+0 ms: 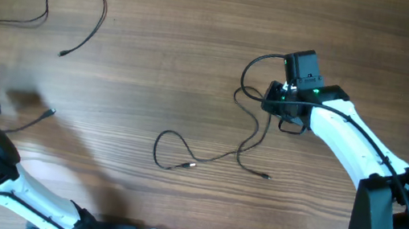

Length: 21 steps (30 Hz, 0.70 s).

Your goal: Untangle cables

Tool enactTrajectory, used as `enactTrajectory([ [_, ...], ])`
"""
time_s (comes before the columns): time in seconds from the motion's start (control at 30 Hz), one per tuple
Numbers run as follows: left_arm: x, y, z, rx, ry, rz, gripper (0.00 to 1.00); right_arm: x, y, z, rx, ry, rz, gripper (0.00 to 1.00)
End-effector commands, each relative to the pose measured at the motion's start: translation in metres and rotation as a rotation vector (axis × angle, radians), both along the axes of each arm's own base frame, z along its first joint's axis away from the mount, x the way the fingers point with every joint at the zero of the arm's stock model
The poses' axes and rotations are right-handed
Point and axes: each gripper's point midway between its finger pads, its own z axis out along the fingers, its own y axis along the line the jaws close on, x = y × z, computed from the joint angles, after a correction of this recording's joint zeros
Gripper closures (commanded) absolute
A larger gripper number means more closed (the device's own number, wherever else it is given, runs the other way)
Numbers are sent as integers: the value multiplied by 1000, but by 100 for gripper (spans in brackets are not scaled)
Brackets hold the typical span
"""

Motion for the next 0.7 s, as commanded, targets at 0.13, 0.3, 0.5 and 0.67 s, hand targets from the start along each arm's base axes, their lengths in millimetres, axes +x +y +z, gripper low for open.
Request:
enactTrajectory([
  [0.13,42,-22,49,189,-21,-340,0,1,-4,-5,-21,9,-13,53],
  [0.3,57,-29,54,256,2,-451,0,1,-4,-5,-21,9,-13,51],
  [0.5,104,-115,50,105,-153,-862,0,8,-2,-2,1,-18,-34,35],
  [0.67,118,-228,45,-50,-183,-1094,0,21,4,9,86,-52,-53,9],
])
